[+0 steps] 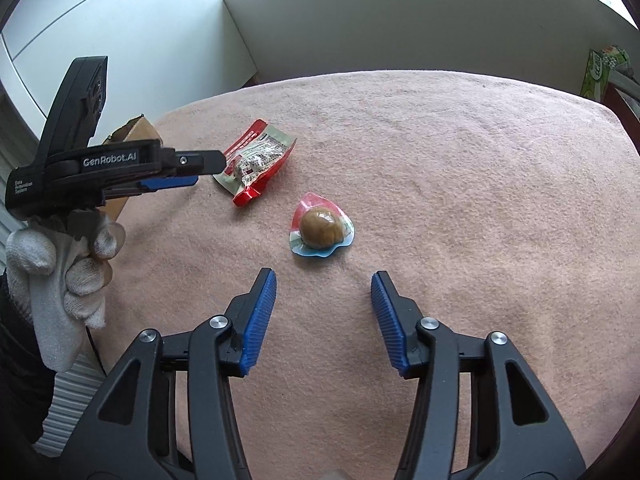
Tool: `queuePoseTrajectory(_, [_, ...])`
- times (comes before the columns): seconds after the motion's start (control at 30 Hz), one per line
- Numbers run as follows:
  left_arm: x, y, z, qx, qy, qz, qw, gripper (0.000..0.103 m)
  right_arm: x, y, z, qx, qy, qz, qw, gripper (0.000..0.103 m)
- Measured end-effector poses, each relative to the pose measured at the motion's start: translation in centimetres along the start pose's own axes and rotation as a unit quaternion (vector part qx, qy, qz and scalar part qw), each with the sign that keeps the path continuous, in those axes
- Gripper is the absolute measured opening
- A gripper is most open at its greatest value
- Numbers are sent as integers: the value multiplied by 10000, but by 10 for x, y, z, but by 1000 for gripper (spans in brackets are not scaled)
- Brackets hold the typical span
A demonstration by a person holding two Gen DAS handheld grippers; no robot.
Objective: Organize snacks
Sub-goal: 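Grasp the red-white snack bag with the left gripper while the right gripper grasps the wrapped egg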
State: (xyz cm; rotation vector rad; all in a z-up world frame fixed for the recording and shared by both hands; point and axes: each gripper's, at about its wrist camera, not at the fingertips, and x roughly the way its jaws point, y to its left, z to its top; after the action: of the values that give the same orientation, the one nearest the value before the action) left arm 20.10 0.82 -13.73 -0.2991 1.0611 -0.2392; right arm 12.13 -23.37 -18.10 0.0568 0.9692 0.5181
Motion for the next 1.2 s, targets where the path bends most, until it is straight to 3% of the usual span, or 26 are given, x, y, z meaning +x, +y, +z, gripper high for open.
queuePoseTrajectory(0.1, [7, 0, -8, -68, 276, -182, 9994, 64, 3, -3, 3, 65, 1, 95, 9999, 52])
queuePoseTrajectory(0.37, [35, -26, 25, 126, 245, -27, 9996, 68, 3, -9, 4, 137, -10, 111, 9998, 52])
queuePoseTrajectory(0.57, [57, -68, 32, 917, 294, 447, 9943, 72, 1, -11, 4, 124, -47, -17, 9999, 52])
queuePoseTrajectory(0.8, [76, -110, 17, 1888, 366, 923, 9770, 79, -5, -13, 1, 49, -60, -174, 9998, 52])
queuePoseTrajectory(0.97, [72, -110, 9, 2171, 322, 1093, 9695, 81, -7, -8, -2, -125, -57, -247, 9996, 64])
queuePoseTrajectory(1.07, [60, -94, 4, 2188, 261, 1179, 9683, 81, -3, -3, 2, -265, -32, -313, 9992, 65])
queuePoseTrajectory(1.2, [50, -71, -2, 1929, 195, 1104, 9748, 81, 9, 4, 14, -466, -6, -355, 9983, 65])
